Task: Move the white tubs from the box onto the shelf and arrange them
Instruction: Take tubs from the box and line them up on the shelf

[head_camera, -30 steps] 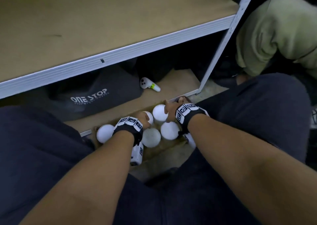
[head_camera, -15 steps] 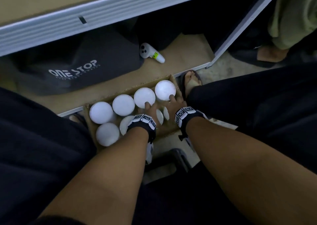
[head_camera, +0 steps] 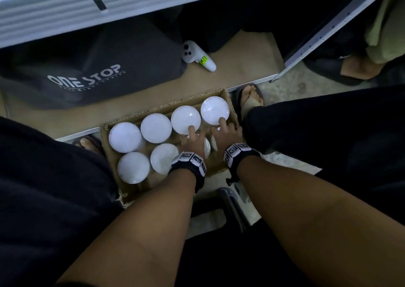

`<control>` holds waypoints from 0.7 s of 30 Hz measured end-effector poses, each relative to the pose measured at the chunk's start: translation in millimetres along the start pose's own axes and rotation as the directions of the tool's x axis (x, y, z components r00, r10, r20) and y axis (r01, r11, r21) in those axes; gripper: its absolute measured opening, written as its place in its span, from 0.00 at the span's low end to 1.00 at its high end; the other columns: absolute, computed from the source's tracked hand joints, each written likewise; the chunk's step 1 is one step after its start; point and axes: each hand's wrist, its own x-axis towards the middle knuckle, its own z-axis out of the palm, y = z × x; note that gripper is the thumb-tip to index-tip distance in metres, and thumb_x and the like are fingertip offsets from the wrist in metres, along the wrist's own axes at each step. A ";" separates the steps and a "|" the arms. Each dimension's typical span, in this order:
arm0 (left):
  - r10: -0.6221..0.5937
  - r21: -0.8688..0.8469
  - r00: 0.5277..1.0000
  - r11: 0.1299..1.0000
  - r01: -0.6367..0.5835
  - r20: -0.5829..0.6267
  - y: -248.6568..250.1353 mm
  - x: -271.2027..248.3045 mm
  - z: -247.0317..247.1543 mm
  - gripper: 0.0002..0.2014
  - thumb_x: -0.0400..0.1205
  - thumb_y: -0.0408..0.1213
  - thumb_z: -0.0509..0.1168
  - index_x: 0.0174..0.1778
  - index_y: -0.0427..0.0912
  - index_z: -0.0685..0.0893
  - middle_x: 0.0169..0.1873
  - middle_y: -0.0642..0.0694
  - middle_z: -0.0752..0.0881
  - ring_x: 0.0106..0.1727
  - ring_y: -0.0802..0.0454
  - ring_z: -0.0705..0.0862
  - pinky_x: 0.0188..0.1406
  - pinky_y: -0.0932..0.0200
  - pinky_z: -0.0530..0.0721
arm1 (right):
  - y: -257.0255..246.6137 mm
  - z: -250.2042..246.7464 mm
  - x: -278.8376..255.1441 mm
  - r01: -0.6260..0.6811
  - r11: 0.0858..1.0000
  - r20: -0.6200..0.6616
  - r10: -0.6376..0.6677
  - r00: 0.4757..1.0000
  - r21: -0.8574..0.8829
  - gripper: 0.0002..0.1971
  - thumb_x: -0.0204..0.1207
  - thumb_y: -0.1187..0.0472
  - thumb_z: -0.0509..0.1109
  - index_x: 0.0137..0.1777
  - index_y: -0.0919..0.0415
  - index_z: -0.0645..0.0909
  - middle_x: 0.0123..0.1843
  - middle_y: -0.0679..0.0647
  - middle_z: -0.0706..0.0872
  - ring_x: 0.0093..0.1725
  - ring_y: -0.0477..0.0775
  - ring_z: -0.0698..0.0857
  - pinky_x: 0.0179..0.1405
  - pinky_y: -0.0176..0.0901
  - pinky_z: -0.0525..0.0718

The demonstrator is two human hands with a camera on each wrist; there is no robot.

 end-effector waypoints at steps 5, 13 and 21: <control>0.043 -0.027 0.998 0.999 -0.042 0.046 -6.8 -2.8 -11.1 0.42 0.65 0.42 0.77 0.74 0.49 0.65 0.71 0.40 0.62 0.65 0.28 0.75 0.59 0.39 0.83 | -4.7 -10.9 -9.6 -0.003 0.998 -0.025 0.001 1.000 -0.069 0.29 0.70 0.51 0.72 0.71 0.52 0.72 0.71 0.60 0.68 0.63 0.67 0.76 0.61 0.59 0.75; 0.004 -0.138 0.989 0.990 0.017 0.146 -12.4 -24.6 -56.9 0.44 0.67 0.47 0.76 0.76 0.54 0.59 0.72 0.43 0.61 0.75 0.33 0.65 0.69 0.38 0.74 | -7.9 -56.9 -37.3 0.020 1.000 0.098 -0.020 0.995 -0.002 0.35 0.71 0.50 0.69 0.78 0.44 0.60 0.81 0.59 0.51 0.79 0.69 0.58 0.71 0.69 0.66; 0.033 -0.223 0.999 0.975 -0.027 0.020 -18.8 -54.9 -141.3 0.47 0.55 0.51 0.80 0.71 0.50 0.67 0.69 0.42 0.72 0.68 0.38 0.75 0.61 0.42 0.80 | -16.8 -155.3 -82.5 0.063 0.998 0.085 -0.061 0.994 -0.025 0.46 0.61 0.54 0.79 0.79 0.51 0.61 0.82 0.63 0.52 0.81 0.72 0.57 0.71 0.71 0.68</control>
